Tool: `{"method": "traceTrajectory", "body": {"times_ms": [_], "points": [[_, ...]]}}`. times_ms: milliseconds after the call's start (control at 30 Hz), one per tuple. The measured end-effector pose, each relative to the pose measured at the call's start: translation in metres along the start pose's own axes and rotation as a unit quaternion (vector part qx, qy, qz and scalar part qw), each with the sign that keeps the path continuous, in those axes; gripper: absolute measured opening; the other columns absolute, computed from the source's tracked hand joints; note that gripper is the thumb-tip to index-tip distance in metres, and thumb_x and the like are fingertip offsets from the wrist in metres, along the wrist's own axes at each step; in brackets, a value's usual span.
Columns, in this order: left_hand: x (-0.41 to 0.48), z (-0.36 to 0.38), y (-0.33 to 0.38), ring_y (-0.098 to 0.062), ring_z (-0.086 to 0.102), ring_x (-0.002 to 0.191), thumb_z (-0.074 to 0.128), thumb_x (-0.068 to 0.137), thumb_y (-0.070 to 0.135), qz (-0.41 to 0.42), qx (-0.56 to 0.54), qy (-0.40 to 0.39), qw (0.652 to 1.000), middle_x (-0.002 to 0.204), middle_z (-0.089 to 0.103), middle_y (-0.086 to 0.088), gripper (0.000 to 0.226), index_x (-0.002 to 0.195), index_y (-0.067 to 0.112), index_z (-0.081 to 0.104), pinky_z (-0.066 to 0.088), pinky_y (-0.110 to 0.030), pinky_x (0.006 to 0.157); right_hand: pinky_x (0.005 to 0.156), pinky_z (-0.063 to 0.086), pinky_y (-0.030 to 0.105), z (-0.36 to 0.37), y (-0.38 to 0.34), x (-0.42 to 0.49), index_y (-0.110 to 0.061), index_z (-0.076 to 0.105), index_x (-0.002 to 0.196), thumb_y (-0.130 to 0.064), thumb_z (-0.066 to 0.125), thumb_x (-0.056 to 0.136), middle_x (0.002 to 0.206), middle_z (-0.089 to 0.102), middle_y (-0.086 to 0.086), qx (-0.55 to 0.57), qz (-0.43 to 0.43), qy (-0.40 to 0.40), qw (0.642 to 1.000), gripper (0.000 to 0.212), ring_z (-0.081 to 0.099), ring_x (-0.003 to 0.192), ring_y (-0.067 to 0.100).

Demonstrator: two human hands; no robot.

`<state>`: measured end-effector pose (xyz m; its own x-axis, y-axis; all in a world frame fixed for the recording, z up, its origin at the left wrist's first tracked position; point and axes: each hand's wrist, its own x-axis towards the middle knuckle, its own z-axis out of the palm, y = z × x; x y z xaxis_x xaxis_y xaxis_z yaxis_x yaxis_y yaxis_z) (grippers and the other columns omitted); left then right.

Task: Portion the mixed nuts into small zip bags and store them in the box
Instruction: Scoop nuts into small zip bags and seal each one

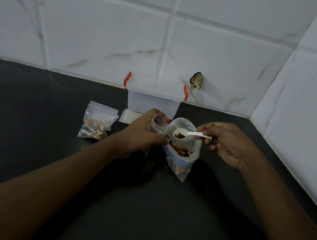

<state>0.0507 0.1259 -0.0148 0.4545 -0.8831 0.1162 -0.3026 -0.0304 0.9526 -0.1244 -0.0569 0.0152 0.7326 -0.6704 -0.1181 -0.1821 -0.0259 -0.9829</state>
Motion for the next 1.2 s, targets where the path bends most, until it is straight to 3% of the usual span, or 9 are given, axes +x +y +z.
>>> {"method": "traceTrajectory", "body": {"times_ms": [133,233,367,533,633,733,800,967,1200], "points": [[0.000,0.000,-0.001,-0.013,0.063,0.112,0.078,0.084,0.008,0.004,-0.008,-0.003,1.000,0.121,0.062,0.005,0.049,0.119,0.030,0.052,0.056,-0.027,0.086,0.049,0.041,0.019,0.005,-0.008,-0.005,0.001,0.073,0.098,0.004,0.053,0.097,0.076,0.069,0.009,0.071,-0.062,-0.016,0.995,0.020,0.054,0.060,0.009],[-0.001,0.000,-0.001,-0.012,0.063,0.113,0.078,0.083,0.007,0.006,-0.018,-0.008,1.000,0.123,0.062,0.006,0.052,0.120,0.031,0.051,0.054,-0.027,0.088,0.051,0.044,0.019,0.017,-0.013,-0.012,0.003,0.072,0.103,0.006,0.053,0.098,0.081,0.070,0.009,0.111,-0.106,-0.048,0.987,0.019,0.056,0.063,0.012],[-0.002,0.000,-0.002,-0.008,0.066,0.109,0.079,0.082,0.006,0.020,-0.025,-0.008,0.999,0.120,0.065,0.005,0.053,0.122,0.026,0.051,0.056,-0.025,0.085,0.069,0.057,0.030,0.028,-0.008,-0.015,-0.005,0.077,0.102,0.005,0.058,0.098,0.098,0.074,0.020,-0.018,-0.195,-0.066,0.978,0.022,0.066,0.077,0.026],[-0.001,-0.001,0.000,-0.012,0.065,0.108,0.078,0.084,0.006,0.008,-0.021,-0.011,1.000,0.119,0.064,0.004,0.051,0.121,0.028,0.050,0.057,-0.023,0.078,0.091,0.061,0.039,0.026,-0.009,-0.019,-0.009,0.078,0.106,0.005,0.066,0.093,0.104,0.079,0.009,-0.133,-0.261,-0.076,0.953,0.022,0.074,0.098,0.031],[-0.002,0.000,0.000,-0.011,0.064,0.108,0.076,0.084,0.004,0.010,-0.021,-0.007,1.000,0.120,0.062,0.005,0.050,0.118,0.029,0.049,0.055,-0.023,0.080,0.081,0.062,0.032,0.021,-0.013,-0.020,-0.009,0.078,0.099,0.007,0.063,0.092,0.098,0.079,0.006,-0.141,-0.288,-0.017,0.947,0.023,0.074,0.087,0.026],[-0.002,-0.001,-0.001,-0.015,0.063,0.110,0.076,0.083,0.003,0.006,-0.008,0.001,1.000,0.120,0.062,0.002,0.048,0.119,0.026,0.052,0.057,-0.030,0.088,0.061,0.052,0.028,0.011,-0.006,-0.013,-0.021,0.076,0.087,-0.001,0.063,0.091,0.081,0.074,-0.005,-0.314,-0.312,0.058,0.895,0.024,0.065,0.067,0.011],[-0.002,-0.001,-0.001,-0.016,0.063,0.112,0.076,0.083,0.004,0.003,-0.006,0.001,1.000,0.121,0.062,0.002,0.049,0.119,0.026,0.052,0.058,-0.034,0.093,0.058,0.047,0.020,0.011,0.000,-0.011,-0.026,0.075,0.089,-0.004,0.063,0.091,0.077,0.071,-0.011,-0.391,-0.294,0.038,0.871,0.025,0.061,0.063,0.003],[-0.001,-0.001,0.000,-0.017,0.062,0.112,0.075,0.084,0.005,0.003,0.001,0.003,1.000,0.120,0.061,0.002,0.049,0.122,0.025,0.052,0.056,-0.032,0.092,0.069,0.046,0.006,0.026,0.005,-0.009,-0.024,0.079,0.106,-0.006,0.060,0.095,0.092,0.064,-0.026,-0.438,-0.293,-0.017,0.850,0.028,0.061,0.085,-0.013],[-0.001,0.000,0.000,-0.018,0.061,0.113,0.076,0.083,0.005,0.005,0.008,0.006,1.000,0.121,0.060,0.002,0.049,0.120,0.025,0.052,0.057,-0.035,0.094,0.058,0.039,0.013,0.012,-0.005,-0.012,-0.023,0.077,0.089,-0.007,0.061,0.091,0.074,0.066,-0.017,-0.433,-0.288,0.021,0.854,0.023,0.061,0.067,-0.002]]}}
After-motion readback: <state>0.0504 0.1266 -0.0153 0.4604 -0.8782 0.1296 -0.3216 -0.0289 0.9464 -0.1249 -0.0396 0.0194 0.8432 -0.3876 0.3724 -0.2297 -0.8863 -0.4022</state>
